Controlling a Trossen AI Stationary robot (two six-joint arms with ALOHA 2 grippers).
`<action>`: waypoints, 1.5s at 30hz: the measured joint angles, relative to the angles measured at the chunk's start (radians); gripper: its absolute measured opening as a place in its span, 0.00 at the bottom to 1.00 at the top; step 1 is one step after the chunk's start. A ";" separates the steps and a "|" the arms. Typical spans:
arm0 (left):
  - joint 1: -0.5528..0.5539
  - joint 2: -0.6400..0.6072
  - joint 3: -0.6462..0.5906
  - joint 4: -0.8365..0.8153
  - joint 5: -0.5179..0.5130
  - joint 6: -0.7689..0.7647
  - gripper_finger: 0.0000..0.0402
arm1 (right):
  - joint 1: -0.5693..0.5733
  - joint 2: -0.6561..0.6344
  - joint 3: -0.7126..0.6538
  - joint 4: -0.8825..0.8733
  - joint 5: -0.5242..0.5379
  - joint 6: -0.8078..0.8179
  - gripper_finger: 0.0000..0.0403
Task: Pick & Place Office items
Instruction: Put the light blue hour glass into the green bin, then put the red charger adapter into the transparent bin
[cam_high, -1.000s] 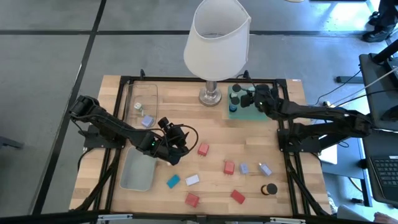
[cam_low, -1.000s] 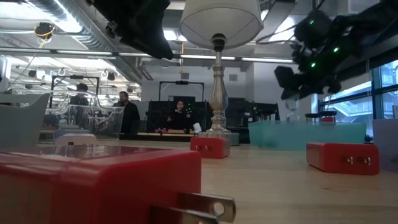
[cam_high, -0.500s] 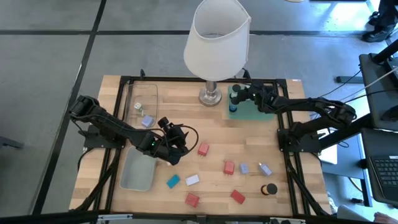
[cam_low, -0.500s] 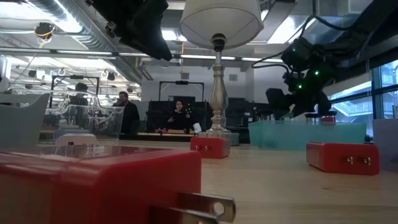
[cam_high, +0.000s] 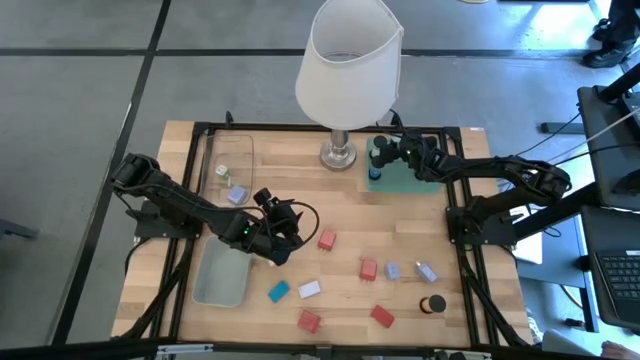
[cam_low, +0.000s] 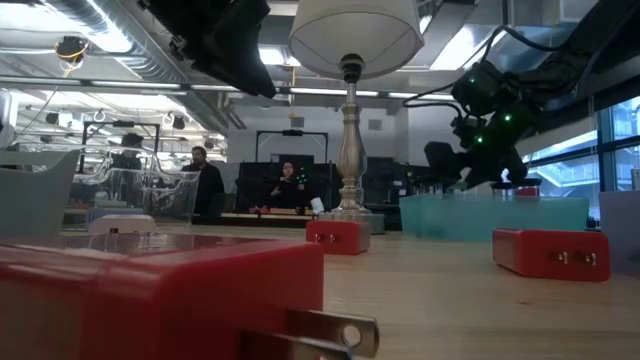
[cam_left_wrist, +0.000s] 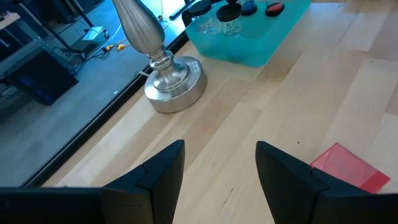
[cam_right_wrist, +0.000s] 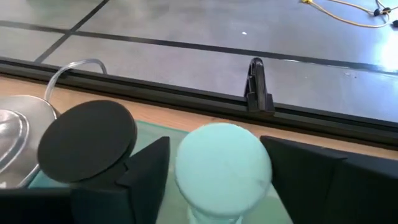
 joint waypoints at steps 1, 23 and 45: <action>0.000 0.000 0.000 0.000 0.000 0.001 0.48 | 0.000 -0.003 0.000 -0.001 0.000 0.002 0.65; 0.000 -0.001 -0.014 -0.027 0.005 -0.025 0.48 | 0.226 -0.424 0.000 -0.289 -0.591 -0.013 0.84; 0.000 -0.001 -0.015 -0.001 0.105 0.021 0.48 | 1.069 -0.428 0.000 -0.304 -0.103 0.307 0.84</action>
